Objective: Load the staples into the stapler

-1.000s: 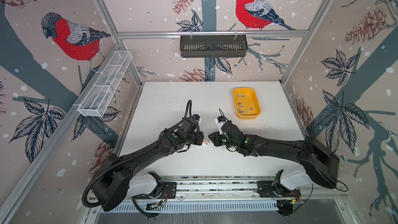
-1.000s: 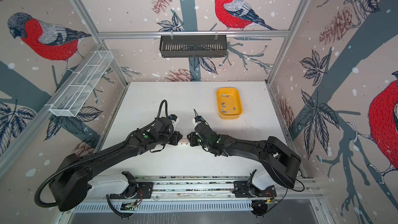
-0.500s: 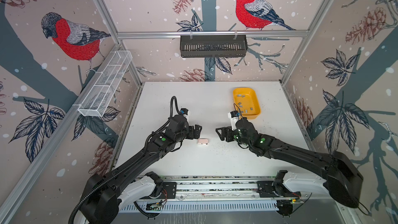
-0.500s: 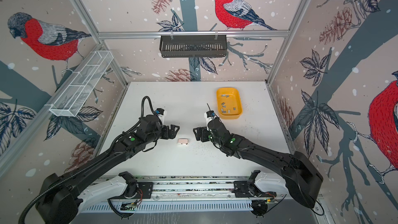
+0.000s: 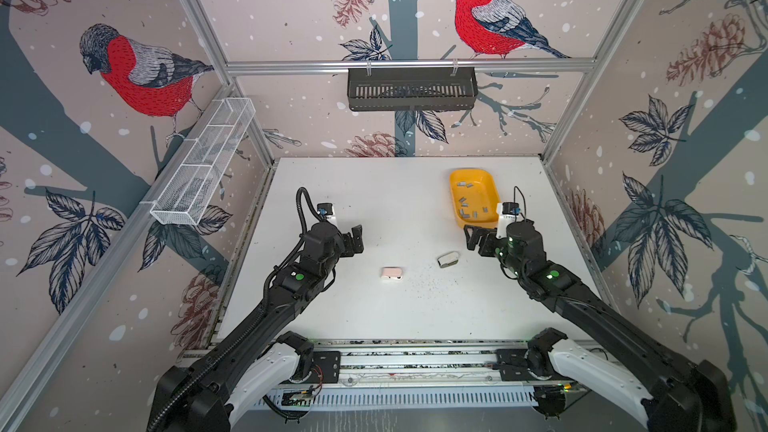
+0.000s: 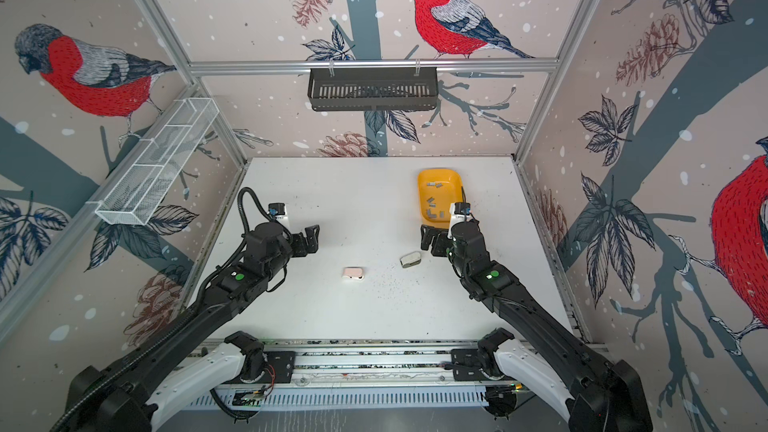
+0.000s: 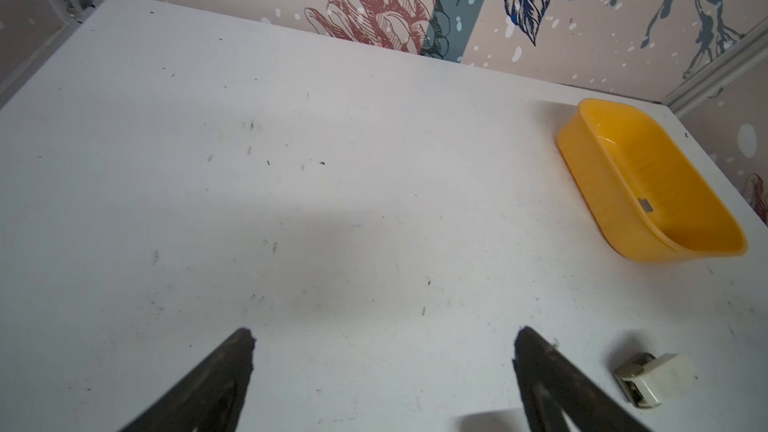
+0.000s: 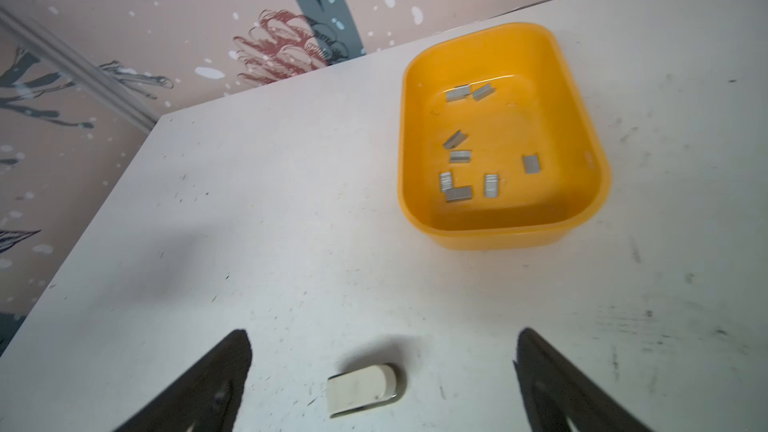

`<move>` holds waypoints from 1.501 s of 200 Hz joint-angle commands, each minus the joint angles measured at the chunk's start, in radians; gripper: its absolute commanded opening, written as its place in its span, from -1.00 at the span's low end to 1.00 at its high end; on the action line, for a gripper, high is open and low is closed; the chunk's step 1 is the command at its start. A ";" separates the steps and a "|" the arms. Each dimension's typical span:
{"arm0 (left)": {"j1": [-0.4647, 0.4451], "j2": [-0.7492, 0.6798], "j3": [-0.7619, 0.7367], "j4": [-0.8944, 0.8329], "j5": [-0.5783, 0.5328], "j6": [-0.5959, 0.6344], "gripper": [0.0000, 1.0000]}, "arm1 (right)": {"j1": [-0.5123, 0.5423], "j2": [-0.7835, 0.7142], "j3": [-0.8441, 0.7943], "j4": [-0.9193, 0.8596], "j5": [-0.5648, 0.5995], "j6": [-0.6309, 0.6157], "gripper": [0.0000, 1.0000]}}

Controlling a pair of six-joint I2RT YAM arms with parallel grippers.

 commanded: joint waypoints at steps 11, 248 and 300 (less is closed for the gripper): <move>0.041 0.006 -0.024 0.111 -0.121 0.084 0.94 | -0.108 -0.034 -0.023 0.004 0.038 -0.016 0.99; 0.292 0.302 -0.379 1.015 0.082 0.397 0.95 | -0.317 -0.027 -0.306 0.487 0.309 -0.281 0.99; 0.346 0.367 -0.363 1.095 0.143 0.403 0.95 | -0.337 -0.046 -0.391 0.635 0.279 -0.331 0.99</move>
